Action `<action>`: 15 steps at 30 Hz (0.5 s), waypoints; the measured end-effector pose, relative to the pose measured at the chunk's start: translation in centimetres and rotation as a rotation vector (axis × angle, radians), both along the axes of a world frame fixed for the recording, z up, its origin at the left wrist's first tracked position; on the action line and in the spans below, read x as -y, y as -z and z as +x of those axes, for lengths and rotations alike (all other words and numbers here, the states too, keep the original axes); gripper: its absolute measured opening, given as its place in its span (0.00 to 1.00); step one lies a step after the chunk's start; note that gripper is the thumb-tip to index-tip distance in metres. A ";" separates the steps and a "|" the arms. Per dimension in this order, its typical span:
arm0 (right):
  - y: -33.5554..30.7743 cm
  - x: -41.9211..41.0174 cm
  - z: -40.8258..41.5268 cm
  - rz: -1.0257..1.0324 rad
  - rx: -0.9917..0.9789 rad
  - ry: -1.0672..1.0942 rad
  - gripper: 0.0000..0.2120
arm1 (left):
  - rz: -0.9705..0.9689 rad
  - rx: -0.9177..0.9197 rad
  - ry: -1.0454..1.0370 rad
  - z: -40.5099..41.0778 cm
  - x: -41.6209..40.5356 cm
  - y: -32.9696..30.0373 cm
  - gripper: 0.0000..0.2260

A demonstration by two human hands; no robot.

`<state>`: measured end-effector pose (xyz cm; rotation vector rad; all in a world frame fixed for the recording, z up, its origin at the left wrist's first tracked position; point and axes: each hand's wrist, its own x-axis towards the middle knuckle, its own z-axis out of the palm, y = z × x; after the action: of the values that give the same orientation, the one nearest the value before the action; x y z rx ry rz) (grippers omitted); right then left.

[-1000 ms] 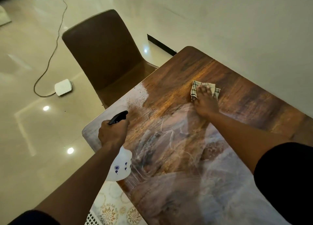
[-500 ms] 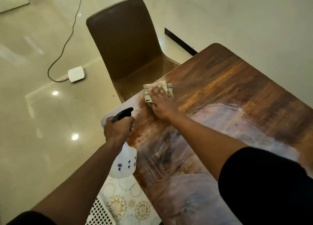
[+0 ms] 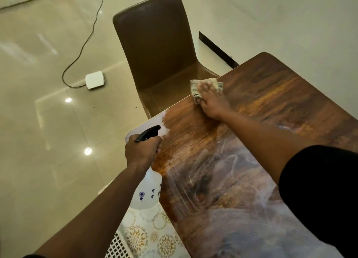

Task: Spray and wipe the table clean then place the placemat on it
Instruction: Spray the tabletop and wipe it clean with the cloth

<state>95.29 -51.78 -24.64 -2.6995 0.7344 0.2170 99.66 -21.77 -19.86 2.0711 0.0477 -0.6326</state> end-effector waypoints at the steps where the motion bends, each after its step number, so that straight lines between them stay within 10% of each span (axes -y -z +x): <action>1: 0.0 0.7 0.3 -0.011 -0.006 0.055 0.30 | 0.000 -0.002 -0.009 0.1 -0.2 0.1 0.06; 6: 0.6 -1.6 1.1 -0.051 -0.010 0.131 0.30 | -0.004 0.018 -0.043 0.4 -0.8 -0.1 0.01; 15: 1.9 -17.8 2.0 -0.011 0.057 -0.341 0.34 | 0.044 0.016 -0.194 0.1 -3.1 -1.0 0.26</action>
<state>97.27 -33.98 -26.58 -2.8128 0.2548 0.2160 99.72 -18.62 -18.84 2.0822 0.2527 -0.4999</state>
